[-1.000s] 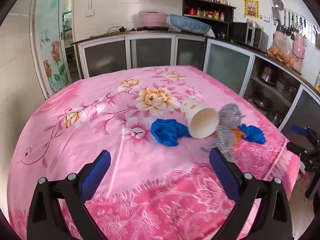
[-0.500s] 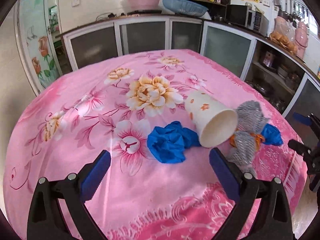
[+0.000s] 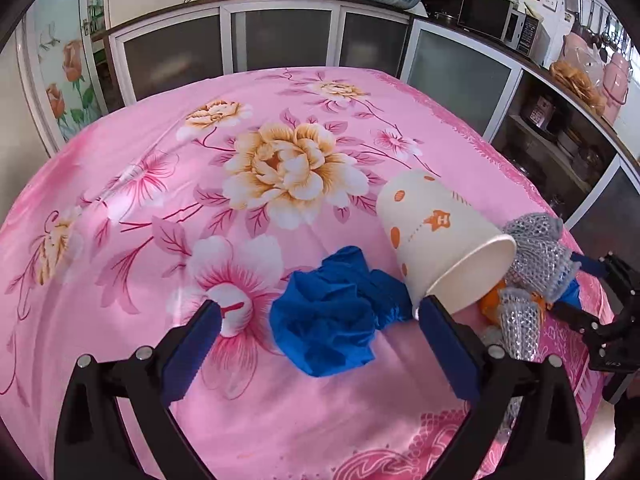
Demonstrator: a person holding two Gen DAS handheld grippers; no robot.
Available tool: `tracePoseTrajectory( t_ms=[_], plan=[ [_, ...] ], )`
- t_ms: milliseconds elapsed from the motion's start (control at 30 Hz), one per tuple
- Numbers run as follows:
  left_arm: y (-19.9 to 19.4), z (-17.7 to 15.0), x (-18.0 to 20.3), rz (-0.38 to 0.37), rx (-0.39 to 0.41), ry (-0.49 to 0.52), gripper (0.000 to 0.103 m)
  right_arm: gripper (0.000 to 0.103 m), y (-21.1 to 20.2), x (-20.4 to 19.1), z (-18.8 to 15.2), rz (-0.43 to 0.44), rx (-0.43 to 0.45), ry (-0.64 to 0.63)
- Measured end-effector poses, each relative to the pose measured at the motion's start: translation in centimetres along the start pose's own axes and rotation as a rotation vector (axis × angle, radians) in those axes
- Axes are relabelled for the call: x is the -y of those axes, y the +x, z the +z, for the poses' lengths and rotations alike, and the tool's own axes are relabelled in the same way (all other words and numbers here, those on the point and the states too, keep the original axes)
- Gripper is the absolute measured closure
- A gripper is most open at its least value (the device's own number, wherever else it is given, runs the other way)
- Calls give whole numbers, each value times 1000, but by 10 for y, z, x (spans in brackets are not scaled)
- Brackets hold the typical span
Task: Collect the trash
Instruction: 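Grasp a blue glove with the left tool while the right tool grasps another blue glove, then carry both blue gloves over the yellow bin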
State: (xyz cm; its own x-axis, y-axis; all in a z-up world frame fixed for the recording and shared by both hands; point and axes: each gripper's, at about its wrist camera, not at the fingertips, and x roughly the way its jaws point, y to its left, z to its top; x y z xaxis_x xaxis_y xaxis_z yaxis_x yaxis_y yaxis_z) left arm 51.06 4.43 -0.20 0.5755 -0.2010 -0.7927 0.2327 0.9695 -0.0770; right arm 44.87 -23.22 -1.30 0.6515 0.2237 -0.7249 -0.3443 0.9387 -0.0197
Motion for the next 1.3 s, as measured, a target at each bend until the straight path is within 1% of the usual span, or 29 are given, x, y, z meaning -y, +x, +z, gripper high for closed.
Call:
tracePoseTrajectory(
  t_ms=[33, 67, 100, 133, 167, 200, 233, 267, 367, 467, 800, 900, 1000, 1067, 1133, 1300],
  plan=[
    [1, 1, -1, 6, 1, -3, 10, 42, 3, 0, 0, -7, -12, -7],
    [3, 1, -1, 4, 0, -6, 21, 51, 3, -1, -1, -9, -16, -12],
    [4, 2, -3, 0, -4, -13, 30, 57, 4, -2, -1, -17, -19, -18],
    [7, 3, -4, -18, -19, -27, 47, 68, 4, -3, -1, -25, -20, -20],
    [10, 3, -6, -44, -35, -41, 56, 76, 4, -4, -1, -31, -23, -19],
    [12, 3, -7, -55, -43, -46, 60, 78, 4, -4, -1, -23, -28, -16],
    [15, 4, -6, -53, -53, -42, 71, 81, 4, -4, -2, -26, -24, -11],
    [16, 3, -5, -49, -56, -35, 78, 84, 4, -4, -1, -30, -22, -9],
    [15, 3, -6, -61, -56, -45, 84, 86, -2, -2, -1, -14, -9, 9],
    [6, 3, -8, -76, -50, -42, 86, 86, -11, -2, -1, -20, 11, 11],
    [-31, -11, -15, -114, -24, -61, 87, 87, -37, -4, 0, -9, 54, 22],
    [-48, -17, -20, -127, 10, -77, 87, 87, -49, -5, 0, -8, 77, 31],
    [-72, -23, -22, -124, 49, -83, 87, 87, -62, -7, -2, -13, 96, 41],
    [-89, -27, -21, -134, 73, -87, 87, 87, -78, -6, -7, -17, 114, 54],
    [-107, -33, -12, -134, 99, -68, 87, 87, -94, -3, -13, -20, 130, 69],
    [-141, -42, 27, -196, 136, -14, 87, 87, -138, 14, -40, -71, 163, 124]
  ],
)
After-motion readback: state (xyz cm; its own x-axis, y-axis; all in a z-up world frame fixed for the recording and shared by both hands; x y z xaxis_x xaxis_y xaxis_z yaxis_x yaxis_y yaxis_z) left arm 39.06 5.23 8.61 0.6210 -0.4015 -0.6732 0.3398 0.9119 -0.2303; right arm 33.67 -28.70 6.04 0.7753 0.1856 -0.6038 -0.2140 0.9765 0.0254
